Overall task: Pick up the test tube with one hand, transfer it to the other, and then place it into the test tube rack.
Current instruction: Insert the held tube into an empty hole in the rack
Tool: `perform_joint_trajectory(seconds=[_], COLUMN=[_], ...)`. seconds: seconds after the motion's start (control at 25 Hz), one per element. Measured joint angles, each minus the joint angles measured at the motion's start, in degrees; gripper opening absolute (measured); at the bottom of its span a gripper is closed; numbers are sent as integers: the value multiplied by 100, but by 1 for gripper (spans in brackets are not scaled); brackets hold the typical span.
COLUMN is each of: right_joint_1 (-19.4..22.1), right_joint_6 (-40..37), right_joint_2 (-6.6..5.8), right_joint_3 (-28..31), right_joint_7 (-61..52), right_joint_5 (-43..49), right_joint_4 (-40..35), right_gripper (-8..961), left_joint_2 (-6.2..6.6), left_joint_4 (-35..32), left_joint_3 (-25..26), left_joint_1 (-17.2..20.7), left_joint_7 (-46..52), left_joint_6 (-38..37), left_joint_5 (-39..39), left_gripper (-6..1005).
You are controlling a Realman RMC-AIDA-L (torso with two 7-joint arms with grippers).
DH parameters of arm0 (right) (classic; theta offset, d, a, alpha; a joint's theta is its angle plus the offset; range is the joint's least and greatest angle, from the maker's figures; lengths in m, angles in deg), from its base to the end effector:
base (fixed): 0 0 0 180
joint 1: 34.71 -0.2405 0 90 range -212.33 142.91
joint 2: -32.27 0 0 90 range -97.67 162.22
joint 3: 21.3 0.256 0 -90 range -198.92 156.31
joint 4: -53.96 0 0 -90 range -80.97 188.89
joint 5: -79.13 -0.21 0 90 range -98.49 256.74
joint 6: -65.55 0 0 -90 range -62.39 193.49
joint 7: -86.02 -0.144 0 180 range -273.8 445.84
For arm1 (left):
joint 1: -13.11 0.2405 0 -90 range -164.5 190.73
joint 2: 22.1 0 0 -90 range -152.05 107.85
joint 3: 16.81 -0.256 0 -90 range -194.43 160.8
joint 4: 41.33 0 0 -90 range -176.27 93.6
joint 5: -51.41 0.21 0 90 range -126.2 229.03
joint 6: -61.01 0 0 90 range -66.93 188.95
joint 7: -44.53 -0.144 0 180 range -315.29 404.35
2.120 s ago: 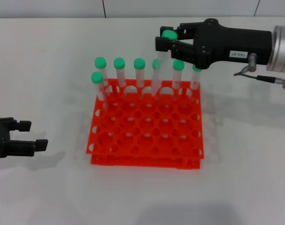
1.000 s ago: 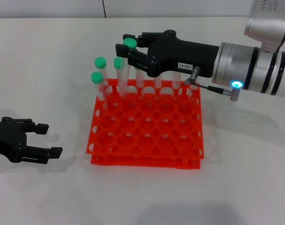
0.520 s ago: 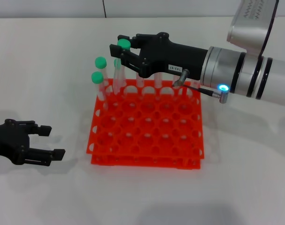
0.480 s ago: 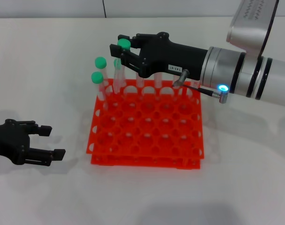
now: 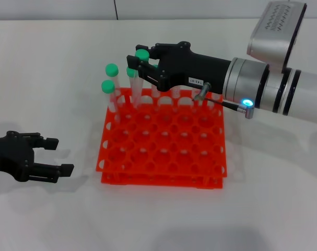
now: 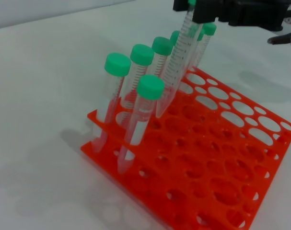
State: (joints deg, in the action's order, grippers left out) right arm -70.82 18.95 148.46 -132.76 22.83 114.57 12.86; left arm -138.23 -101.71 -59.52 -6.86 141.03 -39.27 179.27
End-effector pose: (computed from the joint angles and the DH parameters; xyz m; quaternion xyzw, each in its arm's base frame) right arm 0.1252 0.3718 -0.0889 -0.9118 0.1425 0.3386 0.1835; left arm -0.3057 0.2831 0.0636 -0.9470 -0.2923 -0.0748 0.1099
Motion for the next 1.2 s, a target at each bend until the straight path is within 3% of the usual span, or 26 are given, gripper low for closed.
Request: perform_joint_trajectory(seconds=[0.32, 1.2], right_joint_1=[-36, -212], right_joint_6=[11, 379], right_joint_2=[-1, -1], right_joint_3=[-298, -573], right_joint_7=[391, 499], right_joint_5=[-536, -566], right_joint_4=[111, 339], right_gripper=[266, 266], left_joint_2=[-6, -32], left_joint_4=[11, 54], left_joint_3=[-5, 17], left_joint_1=[-8, -24], left_joint_7=[-1, -26], left_joint_6=[7, 29], left_joint_5=[-6, -6], left_gripper=[875, 876])
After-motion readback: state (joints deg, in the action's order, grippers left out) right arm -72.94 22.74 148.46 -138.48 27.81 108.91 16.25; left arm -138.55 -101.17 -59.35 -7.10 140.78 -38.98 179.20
